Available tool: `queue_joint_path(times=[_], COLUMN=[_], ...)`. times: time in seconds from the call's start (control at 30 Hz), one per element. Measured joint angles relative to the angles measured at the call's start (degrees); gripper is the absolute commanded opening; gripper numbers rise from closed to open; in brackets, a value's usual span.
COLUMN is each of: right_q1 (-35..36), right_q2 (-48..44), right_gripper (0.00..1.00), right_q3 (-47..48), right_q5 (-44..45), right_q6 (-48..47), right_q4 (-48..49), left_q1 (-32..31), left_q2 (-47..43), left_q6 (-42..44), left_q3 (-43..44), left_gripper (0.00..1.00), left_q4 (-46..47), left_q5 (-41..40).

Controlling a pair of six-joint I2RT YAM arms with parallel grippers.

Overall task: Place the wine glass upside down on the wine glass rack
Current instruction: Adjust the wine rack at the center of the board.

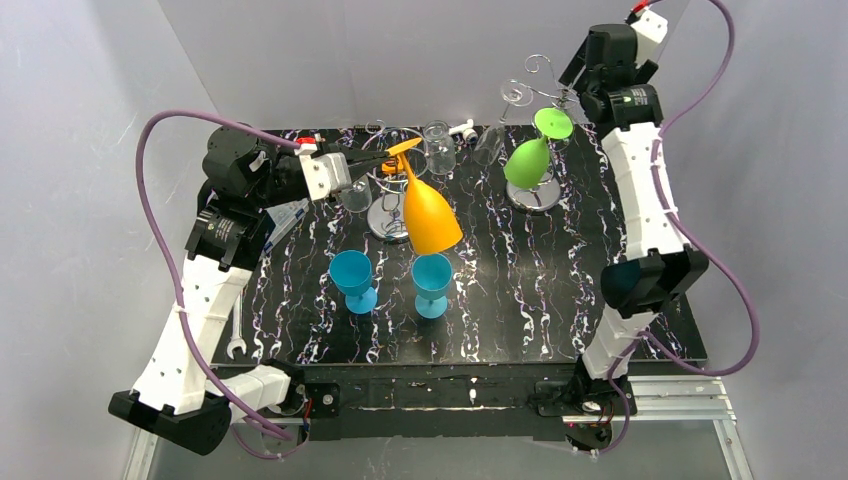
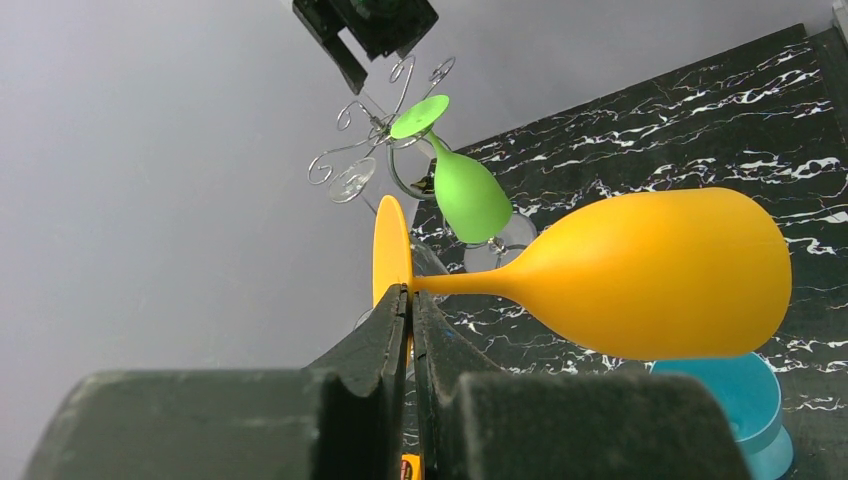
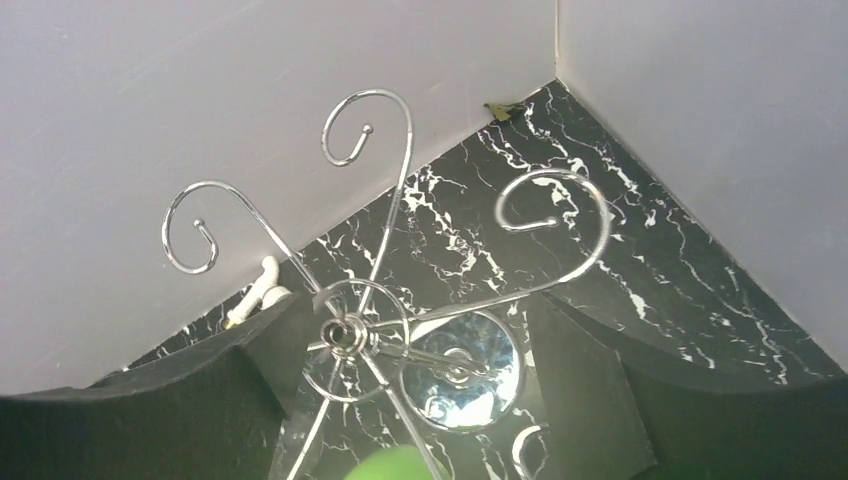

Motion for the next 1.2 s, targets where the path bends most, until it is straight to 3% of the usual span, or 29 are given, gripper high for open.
queue_joint_path(times=[0.13, 0.3, 0.53, 0.9, 1.03, 1.2], right_q1=[-2.0, -6.4, -15.7, -19.7, -19.7, -19.7], right_q2=[-4.6, -12.7, -21.8, -23.2, -23.2, -23.2], right_gripper=[0.85, 0.85, 0.81, 0.71, 0.62, 0.36], right_q3=[-3.9, -16.1, -34.6, -40.9, -43.1, -46.0], right_q5=[-2.8, -7.8, -23.2, -41.2, -44.7, -46.7], right_q6=[-1.9, -2.9, 1.9, 14.6, 18.8, 22.8], right_q4=[-0.4, 0.1, 10.2, 23.4, 26.5, 29.7], left_q1=[0.0, 0.0, 0.0, 0.0, 0.0, 0.0], left_q2=[0.0, -0.1, -0.3, -0.8, -0.9, -0.9], left_q6=[0.0, 0.0, 0.0, 0.0, 0.0, 0.0], left_q3=[-0.1, -0.3, -0.4, -0.4, -0.5, -0.5], left_gripper=[0.00, 0.00, 0.00, 0.00, 0.00, 0.00], left_q4=[0.0, 0.0, 0.0, 0.0, -0.1, 0.0], left_q5=[0.0, 0.0, 0.0, 0.0, 0.0, 0.0])
